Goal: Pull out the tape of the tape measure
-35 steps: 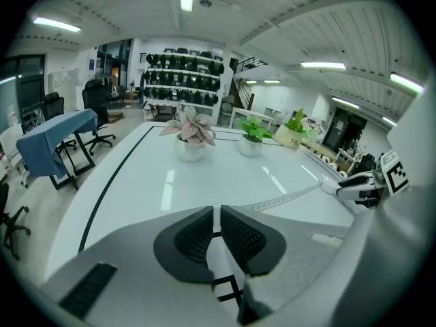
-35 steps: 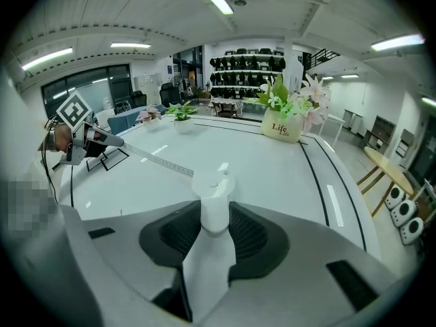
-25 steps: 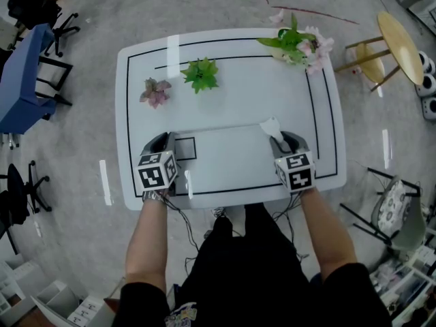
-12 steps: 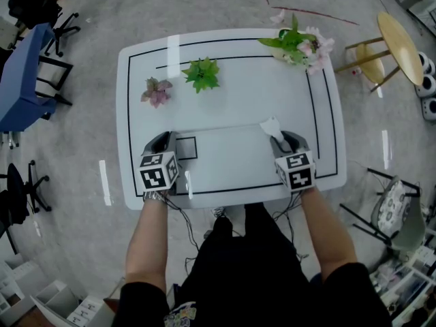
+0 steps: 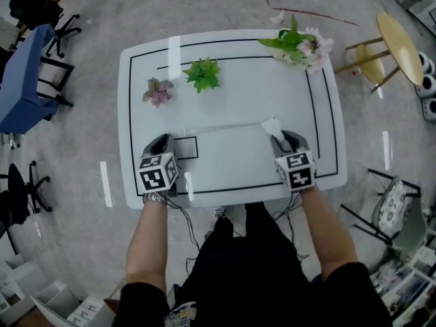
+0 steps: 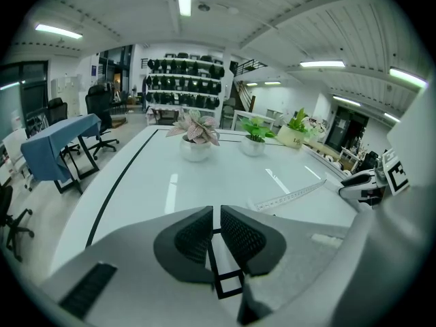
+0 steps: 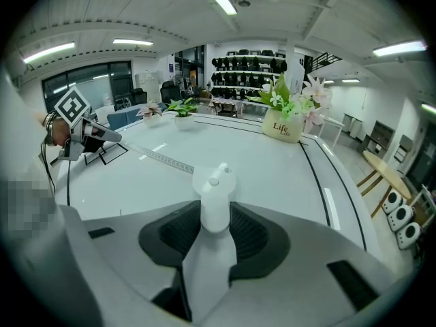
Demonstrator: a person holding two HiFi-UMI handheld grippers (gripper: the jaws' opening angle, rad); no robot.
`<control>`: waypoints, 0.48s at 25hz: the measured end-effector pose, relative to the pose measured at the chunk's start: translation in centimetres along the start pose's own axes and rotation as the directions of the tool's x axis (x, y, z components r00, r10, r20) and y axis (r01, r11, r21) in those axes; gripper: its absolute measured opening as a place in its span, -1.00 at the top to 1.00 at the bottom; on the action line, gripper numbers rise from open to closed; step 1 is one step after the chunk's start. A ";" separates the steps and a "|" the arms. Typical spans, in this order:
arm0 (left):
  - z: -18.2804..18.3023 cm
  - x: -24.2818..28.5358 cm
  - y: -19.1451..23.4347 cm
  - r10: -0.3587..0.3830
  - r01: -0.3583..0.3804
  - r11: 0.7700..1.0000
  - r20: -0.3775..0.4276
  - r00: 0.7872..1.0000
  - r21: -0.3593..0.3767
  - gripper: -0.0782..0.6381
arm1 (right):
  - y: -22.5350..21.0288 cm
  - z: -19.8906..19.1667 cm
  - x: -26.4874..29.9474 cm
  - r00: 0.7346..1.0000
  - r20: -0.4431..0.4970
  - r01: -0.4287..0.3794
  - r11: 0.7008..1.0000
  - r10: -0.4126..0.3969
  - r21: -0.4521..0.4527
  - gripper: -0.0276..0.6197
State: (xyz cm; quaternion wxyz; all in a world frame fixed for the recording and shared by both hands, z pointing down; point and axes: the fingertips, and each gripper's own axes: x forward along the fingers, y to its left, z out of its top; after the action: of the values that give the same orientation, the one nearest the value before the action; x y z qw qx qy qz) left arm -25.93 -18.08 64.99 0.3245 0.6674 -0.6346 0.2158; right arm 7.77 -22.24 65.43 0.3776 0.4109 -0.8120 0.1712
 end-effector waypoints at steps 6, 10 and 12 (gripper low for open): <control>0.5 -0.8 -0.7 -0.019 0.019 1.000 0.027 0.999 0.017 0.69 | 0.1 0.3 -0.5 1.000 0.025 0.008 1.000 -0.007 -0.013 0.43; 1.2 -2.0 -1.4 -0.036 0.034 0.999 0.054 0.998 0.032 0.69 | -0.1 1.3 -1.5 0.998 0.065 0.020 1.000 -0.019 -0.019 0.42; 1.6 -2.6 -1.8 -0.044 0.041 0.998 0.069 0.997 0.044 0.69 | 0.0 2.0 -2.2 0.996 0.084 0.026 0.999 -0.023 -0.024 0.42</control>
State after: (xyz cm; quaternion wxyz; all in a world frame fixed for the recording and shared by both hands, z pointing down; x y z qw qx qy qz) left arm -24.66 -17.41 61.76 0.2926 0.6946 -0.6264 0.1990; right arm 7.65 -22.17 62.46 0.3503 0.4229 -0.8241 0.1390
